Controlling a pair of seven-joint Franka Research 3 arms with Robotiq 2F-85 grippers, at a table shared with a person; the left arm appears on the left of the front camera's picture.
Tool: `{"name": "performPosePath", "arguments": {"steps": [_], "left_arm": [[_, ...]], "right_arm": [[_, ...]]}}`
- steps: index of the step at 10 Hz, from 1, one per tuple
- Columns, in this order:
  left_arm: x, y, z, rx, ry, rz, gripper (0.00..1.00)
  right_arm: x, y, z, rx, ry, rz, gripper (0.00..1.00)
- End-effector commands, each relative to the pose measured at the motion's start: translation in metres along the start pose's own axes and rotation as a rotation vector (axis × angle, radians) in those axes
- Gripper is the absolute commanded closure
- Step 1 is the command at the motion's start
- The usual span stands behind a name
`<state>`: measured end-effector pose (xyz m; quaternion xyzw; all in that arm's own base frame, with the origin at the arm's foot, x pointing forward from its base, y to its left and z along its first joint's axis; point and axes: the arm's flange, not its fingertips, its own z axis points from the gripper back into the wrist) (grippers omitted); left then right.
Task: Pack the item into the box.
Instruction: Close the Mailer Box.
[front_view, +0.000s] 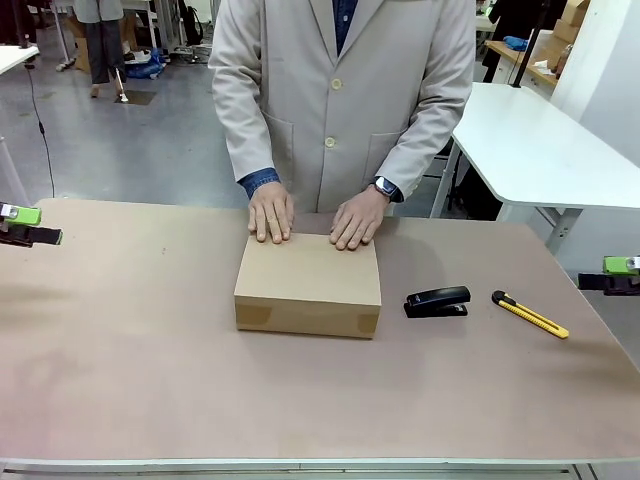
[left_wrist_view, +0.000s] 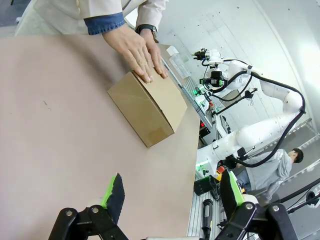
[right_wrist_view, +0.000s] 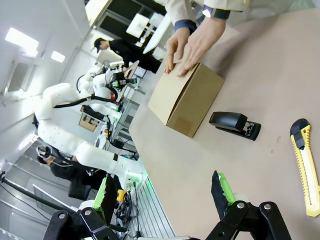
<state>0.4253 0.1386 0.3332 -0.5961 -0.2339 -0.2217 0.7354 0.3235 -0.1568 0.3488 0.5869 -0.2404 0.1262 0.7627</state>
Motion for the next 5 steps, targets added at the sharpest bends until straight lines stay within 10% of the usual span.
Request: {"name": "performPosePath", "arguments": {"steps": [1, 5], "left_arm": [[-0.0041, -0.005, -0.0007, 0.003, 0.003, -0.019, 0.0], [-0.0041, -0.005, -0.0007, 0.003, 0.003, -0.019, 0.0]], "right_arm": [[-0.0026, 0.0035, -0.0013, 0.003, 0.012, 0.012, 0.0], [-0.0026, 0.0035, -0.0013, 0.003, 0.012, 0.012, 0.0]]}}
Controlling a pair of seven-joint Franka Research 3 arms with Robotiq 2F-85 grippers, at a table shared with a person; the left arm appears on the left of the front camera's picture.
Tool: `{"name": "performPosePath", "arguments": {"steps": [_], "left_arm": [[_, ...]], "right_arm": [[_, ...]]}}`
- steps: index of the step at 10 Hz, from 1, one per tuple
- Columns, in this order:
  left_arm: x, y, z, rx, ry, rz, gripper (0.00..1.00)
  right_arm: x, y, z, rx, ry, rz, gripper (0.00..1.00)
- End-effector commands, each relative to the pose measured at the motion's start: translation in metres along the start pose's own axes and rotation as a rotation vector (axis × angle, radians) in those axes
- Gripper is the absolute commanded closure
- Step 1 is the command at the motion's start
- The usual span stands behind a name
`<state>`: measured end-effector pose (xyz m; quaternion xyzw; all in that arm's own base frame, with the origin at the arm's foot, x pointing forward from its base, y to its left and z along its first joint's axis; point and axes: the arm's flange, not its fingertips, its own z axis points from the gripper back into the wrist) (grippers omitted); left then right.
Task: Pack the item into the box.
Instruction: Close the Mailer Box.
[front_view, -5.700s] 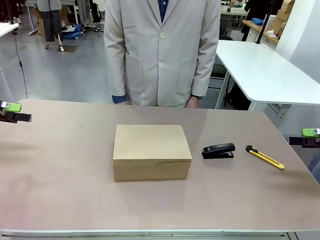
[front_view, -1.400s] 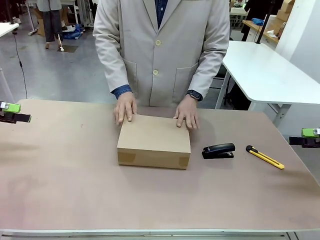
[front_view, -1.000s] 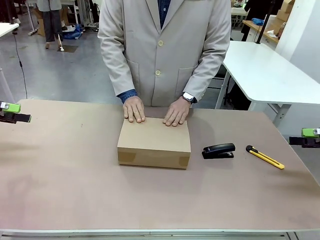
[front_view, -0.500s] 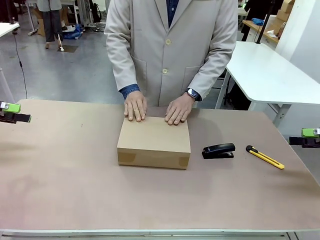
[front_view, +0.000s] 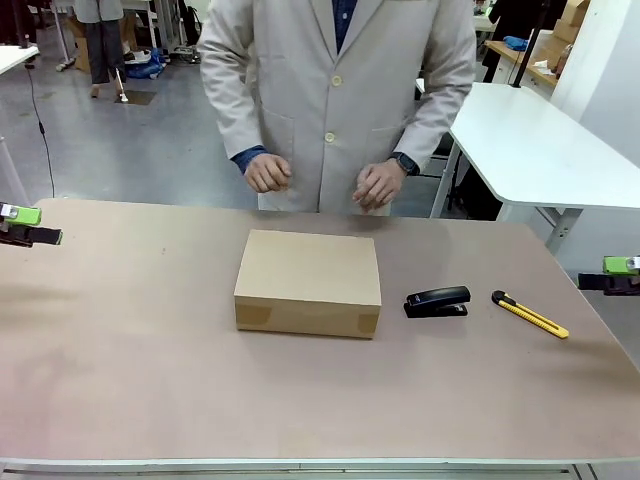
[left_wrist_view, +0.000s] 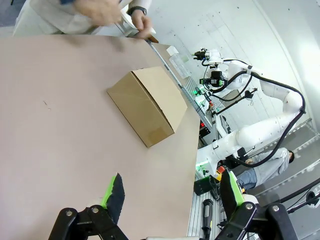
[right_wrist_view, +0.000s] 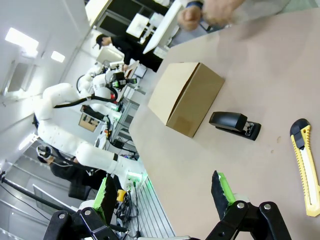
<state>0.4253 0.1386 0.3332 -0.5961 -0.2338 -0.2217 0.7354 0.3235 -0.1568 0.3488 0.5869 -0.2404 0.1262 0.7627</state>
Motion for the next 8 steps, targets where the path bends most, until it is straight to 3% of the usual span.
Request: {"name": "performPosePath", "arguments": {"steps": [1, 8], "left_arm": [[-0.0041, -0.005, -0.0007, 0.003, 0.002, -0.019, 0.0], [-0.0041, -0.005, -0.0007, 0.003, 0.002, -0.019, 0.0]], "right_arm": [[-0.0026, 0.0035, -0.0013, 0.003, 0.012, 0.012, 0.0], [-0.0026, 0.0035, -0.0013, 0.003, 0.012, 0.012, 0.0]]}}
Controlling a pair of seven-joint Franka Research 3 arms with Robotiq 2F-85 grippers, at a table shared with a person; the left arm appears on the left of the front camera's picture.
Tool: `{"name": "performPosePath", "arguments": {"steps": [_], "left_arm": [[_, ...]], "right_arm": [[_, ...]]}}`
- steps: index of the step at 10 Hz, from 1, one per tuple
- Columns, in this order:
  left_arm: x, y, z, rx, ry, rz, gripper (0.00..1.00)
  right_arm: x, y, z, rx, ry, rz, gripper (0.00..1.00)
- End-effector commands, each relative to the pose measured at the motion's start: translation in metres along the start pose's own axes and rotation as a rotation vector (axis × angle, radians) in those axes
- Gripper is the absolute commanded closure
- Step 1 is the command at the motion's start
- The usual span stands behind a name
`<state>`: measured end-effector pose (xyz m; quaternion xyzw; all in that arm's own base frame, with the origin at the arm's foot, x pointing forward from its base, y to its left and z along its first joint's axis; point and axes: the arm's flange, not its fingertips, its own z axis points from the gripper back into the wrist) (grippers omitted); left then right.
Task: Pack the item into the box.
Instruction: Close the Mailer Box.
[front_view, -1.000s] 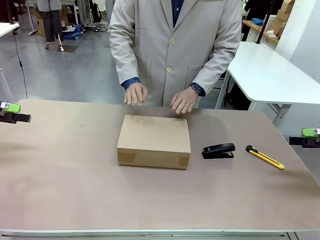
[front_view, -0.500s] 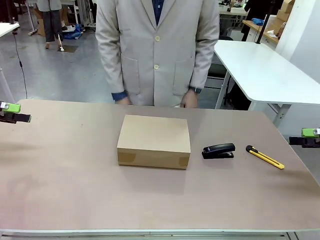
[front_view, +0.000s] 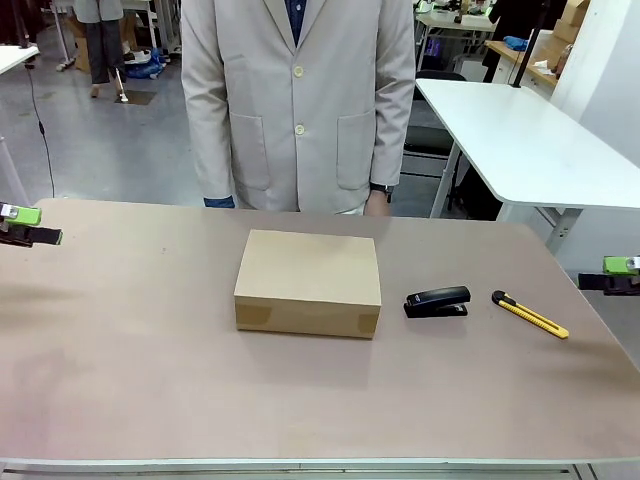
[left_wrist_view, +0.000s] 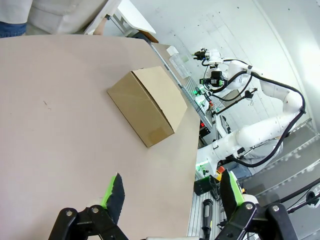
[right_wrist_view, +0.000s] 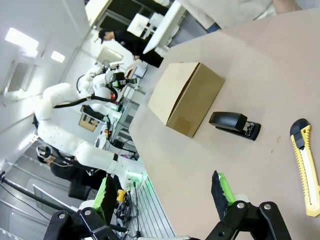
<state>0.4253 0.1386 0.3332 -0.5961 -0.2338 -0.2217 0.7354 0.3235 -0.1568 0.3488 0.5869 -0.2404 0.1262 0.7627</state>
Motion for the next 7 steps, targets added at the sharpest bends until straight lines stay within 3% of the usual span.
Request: {"name": "performPosePath", "arguments": {"steps": [1, 7], "left_arm": [[-0.0041, -0.005, -0.0007, 0.003, 0.002, -0.019, 0.0], [-0.0041, -0.005, -0.0007, 0.003, 0.002, -0.019, 0.0]], "right_arm": [[-0.0026, 0.0035, -0.0013, 0.003, 0.012, 0.012, 0.0], [-0.0026, 0.0035, -0.0013, 0.003, 0.012, 0.012, 0.0]]}}
